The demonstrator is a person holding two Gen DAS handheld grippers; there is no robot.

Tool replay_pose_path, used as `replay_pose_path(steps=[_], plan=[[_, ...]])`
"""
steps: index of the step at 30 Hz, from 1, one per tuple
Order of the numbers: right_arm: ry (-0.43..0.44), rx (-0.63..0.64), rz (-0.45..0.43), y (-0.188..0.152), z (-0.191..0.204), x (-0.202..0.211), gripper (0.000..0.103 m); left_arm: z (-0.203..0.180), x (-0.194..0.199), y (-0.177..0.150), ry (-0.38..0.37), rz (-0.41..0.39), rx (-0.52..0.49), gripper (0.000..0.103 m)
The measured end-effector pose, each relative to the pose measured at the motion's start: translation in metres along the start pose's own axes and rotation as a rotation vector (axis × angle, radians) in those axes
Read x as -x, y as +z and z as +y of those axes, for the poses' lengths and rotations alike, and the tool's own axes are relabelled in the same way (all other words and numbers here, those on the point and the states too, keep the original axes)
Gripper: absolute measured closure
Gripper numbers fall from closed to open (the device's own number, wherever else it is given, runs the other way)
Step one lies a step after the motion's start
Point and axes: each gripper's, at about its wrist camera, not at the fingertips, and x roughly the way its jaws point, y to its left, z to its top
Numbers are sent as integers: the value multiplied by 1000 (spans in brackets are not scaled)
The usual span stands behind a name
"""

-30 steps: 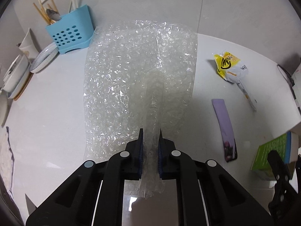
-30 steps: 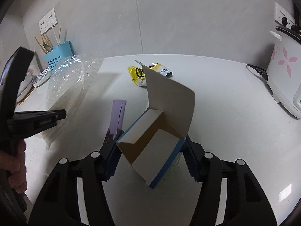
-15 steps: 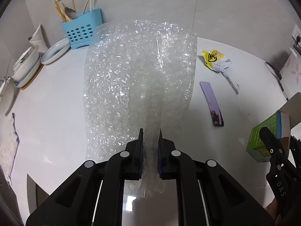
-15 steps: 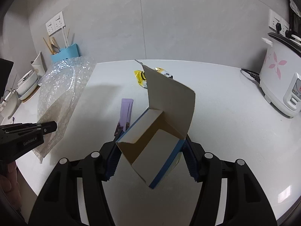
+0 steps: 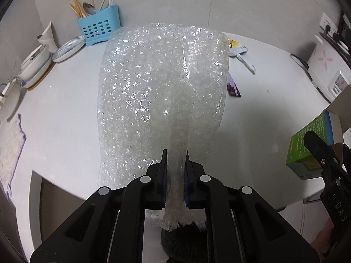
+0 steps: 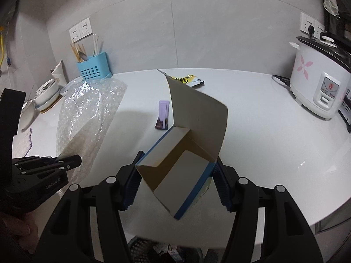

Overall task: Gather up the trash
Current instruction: 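Carry the bubble wrap and medicine box over the wastebasket with both tools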

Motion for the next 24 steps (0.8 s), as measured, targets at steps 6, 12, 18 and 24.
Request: replay_pose_path(steps=[6, 12, 18, 24], plan=[[45, 4, 18, -30, 6, 25, 46, -1, 18, -43, -9, 10, -15, 92], [54, 46, 40, -56, 15, 36, 46, -5, 34, -81, -62, 42, -44, 92], [60, 57, 69, -81, 17, 48, 46, -5, 49, -111, -88, 82, -69, 93], [74, 54, 110, -106, 22, 52, 46, -5, 50, -147, -114, 133, -89, 93]])
